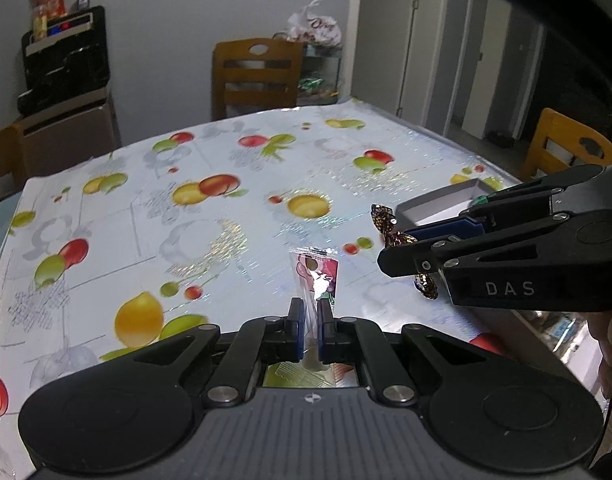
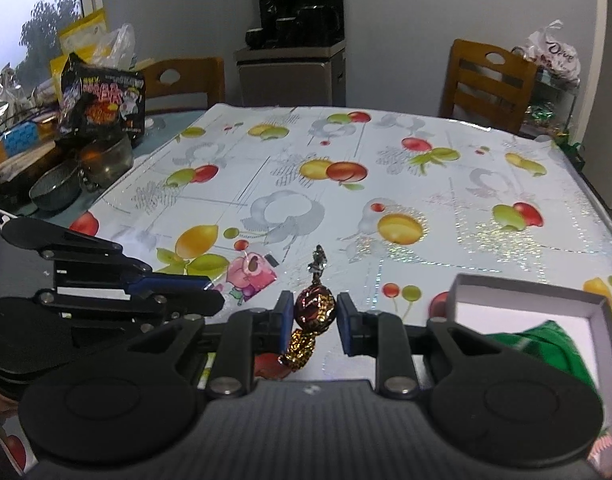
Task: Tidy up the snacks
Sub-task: 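Lift both held candies and carry them over the gray box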
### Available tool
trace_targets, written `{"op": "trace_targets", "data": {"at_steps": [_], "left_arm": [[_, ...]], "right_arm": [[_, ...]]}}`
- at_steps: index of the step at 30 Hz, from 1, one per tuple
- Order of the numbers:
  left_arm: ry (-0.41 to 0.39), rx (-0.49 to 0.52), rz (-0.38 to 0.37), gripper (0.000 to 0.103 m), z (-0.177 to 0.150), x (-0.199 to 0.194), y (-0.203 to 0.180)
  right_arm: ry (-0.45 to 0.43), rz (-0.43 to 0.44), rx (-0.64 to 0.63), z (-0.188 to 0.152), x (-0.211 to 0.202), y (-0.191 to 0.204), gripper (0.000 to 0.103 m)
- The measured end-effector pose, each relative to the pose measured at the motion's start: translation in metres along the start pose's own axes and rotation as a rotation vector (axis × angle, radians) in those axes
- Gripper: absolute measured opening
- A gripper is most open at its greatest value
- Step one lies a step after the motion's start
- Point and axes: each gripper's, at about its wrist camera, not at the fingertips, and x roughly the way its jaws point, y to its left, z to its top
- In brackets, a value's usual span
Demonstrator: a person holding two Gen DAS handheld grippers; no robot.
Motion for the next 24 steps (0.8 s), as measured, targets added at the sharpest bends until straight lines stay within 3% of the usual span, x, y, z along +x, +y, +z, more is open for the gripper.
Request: {"op": "trace_targets", "data": {"at_steps": [24], "left_arm": [[-0.080, 0.132, -0.142, 0.008, 0.042, 0.010, -0.079]], "right_arm": [[-0.106, -0.135, 0.113, -0.020, -0.086, -0.063, 0.022]]}}
